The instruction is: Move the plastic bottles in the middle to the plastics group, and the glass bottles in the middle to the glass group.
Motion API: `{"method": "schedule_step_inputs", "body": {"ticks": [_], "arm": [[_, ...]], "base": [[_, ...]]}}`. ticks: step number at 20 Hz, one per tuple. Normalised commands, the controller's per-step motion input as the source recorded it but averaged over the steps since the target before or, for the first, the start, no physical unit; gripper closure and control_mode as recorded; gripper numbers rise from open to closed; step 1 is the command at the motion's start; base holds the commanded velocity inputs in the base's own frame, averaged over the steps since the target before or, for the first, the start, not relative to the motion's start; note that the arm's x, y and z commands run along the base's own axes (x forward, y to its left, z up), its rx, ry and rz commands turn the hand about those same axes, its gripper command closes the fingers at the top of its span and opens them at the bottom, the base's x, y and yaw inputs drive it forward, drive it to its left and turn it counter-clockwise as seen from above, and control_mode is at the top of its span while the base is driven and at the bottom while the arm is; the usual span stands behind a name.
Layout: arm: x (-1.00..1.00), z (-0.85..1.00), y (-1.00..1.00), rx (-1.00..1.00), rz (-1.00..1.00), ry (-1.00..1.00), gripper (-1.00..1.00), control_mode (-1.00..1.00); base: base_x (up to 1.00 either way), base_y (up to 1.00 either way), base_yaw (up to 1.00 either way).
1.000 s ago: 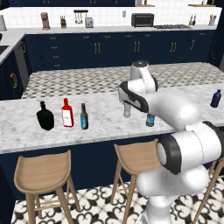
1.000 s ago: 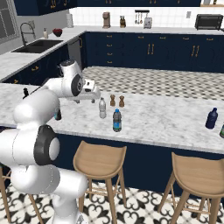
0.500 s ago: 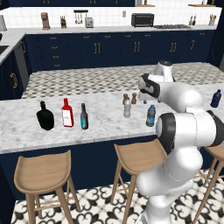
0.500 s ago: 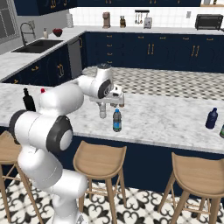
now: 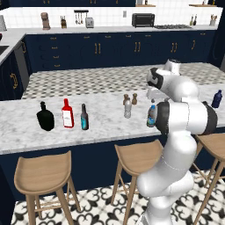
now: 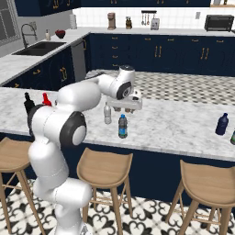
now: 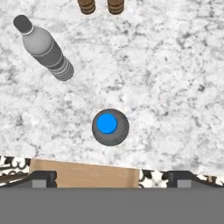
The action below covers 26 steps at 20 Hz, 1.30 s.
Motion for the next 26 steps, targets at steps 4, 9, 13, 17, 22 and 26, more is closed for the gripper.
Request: {"method": "schedule_step_inputs", "body": {"ticks": [4, 9, 13, 17, 22, 26], "arm": [[0.36, -0.51, 0.01, 0.0, 0.06, 0.0, -1.0, -1.0], [0.43, -0.24, 0.01, 0.0, 0.04, 0.0, -1.0, -1.0], [0.03, -0.02, 0.02, 0.0, 0.01, 0.0, -1.0, -1.0], [-0.44, 0.0, 0.13, 0.0, 0.04, 0.0, -1.0, -1.0], [-0.22, -0.2, 0.18, -0.04, 0.06, 0.0, -1.0, -1.0], [0.01, -0.18, 0.11, -0.14, 0.02, -0.03, -1.0, -1.0]], "base": [[0.0, 0.0, 0.0], [0.0, 0.0, 0.0], [0.0, 0.0, 0.0], [0.0, 0.0, 0.0], [0.0, 0.0, 0.0], [0.0, 0.0, 0.0]]}}
